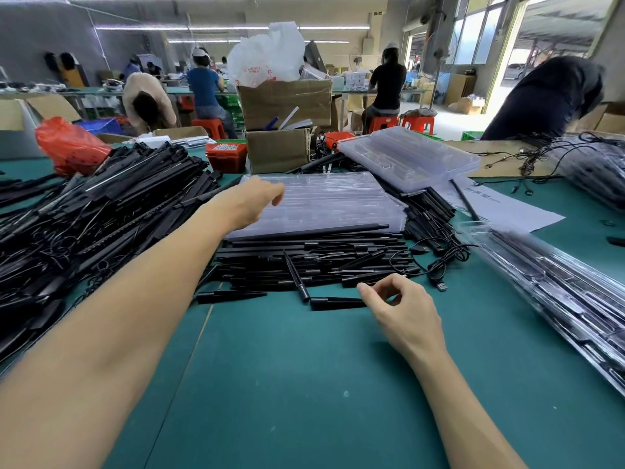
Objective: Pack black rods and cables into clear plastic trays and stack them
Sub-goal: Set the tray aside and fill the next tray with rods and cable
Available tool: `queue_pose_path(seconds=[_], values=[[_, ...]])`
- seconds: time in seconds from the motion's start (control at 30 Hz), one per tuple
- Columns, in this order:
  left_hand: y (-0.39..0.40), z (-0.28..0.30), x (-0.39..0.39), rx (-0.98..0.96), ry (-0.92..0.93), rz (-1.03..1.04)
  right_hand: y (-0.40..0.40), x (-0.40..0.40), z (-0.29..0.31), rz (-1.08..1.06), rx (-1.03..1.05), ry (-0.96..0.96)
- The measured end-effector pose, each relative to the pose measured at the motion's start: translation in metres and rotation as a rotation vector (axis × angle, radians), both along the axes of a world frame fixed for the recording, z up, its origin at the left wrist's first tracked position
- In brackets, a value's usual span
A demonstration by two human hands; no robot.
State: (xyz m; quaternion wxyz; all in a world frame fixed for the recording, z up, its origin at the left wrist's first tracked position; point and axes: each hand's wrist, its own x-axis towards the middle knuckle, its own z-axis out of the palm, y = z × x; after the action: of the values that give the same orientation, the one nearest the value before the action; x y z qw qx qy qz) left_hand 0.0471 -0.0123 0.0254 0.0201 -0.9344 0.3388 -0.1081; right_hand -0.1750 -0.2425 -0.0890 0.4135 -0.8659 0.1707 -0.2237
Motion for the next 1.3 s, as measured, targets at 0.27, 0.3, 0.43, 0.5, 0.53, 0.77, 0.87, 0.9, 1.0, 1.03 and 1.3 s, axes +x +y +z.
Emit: queue_pose_path(seconds=[0.27, 0.3, 0.43, 0.5, 0.53, 0.77, 0.87, 0.9, 1.0, 1.03, 1.3], values=[[0.005, -0.009, 0.002, 0.096, -0.171, -0.009, -0.001, 0.000, 0.000, -0.005, -0.008, 0.005], [0.004, -0.010, 0.000, 0.104, -0.205, 0.015, -0.001, 0.000, 0.000, -0.009, -0.009, 0.005], [-0.002, -0.013, -0.005, 0.220, -0.319, 0.117, 0.000, 0.000, 0.000, -0.015, -0.018, 0.004], [-0.005, -0.015, -0.007, 0.230, -0.323, 0.177, 0.000, 0.000, 0.000, -0.018, -0.022, 0.007], [-0.007, -0.016, -0.008, 0.210, -0.333, 0.194, -0.001, -0.001, 0.000, -0.016, -0.024, 0.009], [-0.022, -0.013, -0.018, 0.015, -0.420, 0.161, -0.001, -0.004, 0.004, -0.004, -0.019, 0.021], [-0.019, -0.004, -0.034, -0.079, -0.447, -0.072, 0.000, -0.005, 0.006, -0.005, -0.011, 0.026], [-0.018, -0.001, -0.044, -0.112, -0.445, -0.185, 0.000, -0.005, 0.006, -0.006, -0.001, 0.024], [-0.018, 0.003, -0.076, -0.271, -0.414, -0.390, 0.000, -0.003, 0.008, -0.015, 0.061, 0.010], [-0.017, 0.002, -0.088, -0.347, -0.383, -0.407, -0.001, -0.003, 0.008, -0.015, 0.094, -0.010], [0.017, -0.014, -0.183, -0.711, -0.126, -0.426, -0.006, -0.008, 0.020, -0.031, 0.592, -0.377]])
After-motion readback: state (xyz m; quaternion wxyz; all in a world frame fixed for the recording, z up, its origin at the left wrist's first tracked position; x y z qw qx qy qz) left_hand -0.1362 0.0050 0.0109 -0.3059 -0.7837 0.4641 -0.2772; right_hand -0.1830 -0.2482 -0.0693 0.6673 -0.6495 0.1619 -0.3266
